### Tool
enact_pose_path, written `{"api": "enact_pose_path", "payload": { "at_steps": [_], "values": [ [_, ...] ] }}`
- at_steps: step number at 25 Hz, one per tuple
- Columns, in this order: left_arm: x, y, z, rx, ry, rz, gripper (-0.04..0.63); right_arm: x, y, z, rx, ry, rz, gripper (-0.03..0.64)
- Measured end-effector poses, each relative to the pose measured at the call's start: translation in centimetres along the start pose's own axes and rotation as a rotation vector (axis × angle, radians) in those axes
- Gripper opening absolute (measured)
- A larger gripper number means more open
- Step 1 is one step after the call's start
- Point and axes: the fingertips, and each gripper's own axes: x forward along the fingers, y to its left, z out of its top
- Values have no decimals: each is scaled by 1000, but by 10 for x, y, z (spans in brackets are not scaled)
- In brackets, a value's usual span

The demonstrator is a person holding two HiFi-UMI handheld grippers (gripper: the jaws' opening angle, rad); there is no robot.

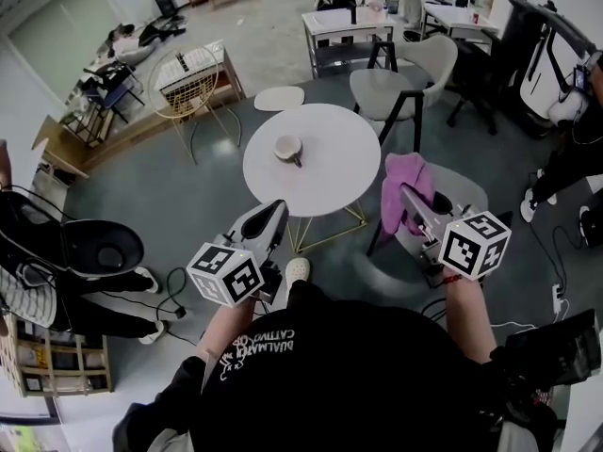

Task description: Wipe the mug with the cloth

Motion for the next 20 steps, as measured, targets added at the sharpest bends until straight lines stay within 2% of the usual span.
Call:
{"api": "enact_pose_path", "payload": {
  "at_steps": [8, 20],
  "values": [
    [1, 1, -11, -25, 10, 51, 3, -13, -12, -4, 1, 0, -15, 57],
    [12, -2, -13, -19, 33, 49, 3, -3, -24, -2, -9, 8, -20, 57]
  ]
}}
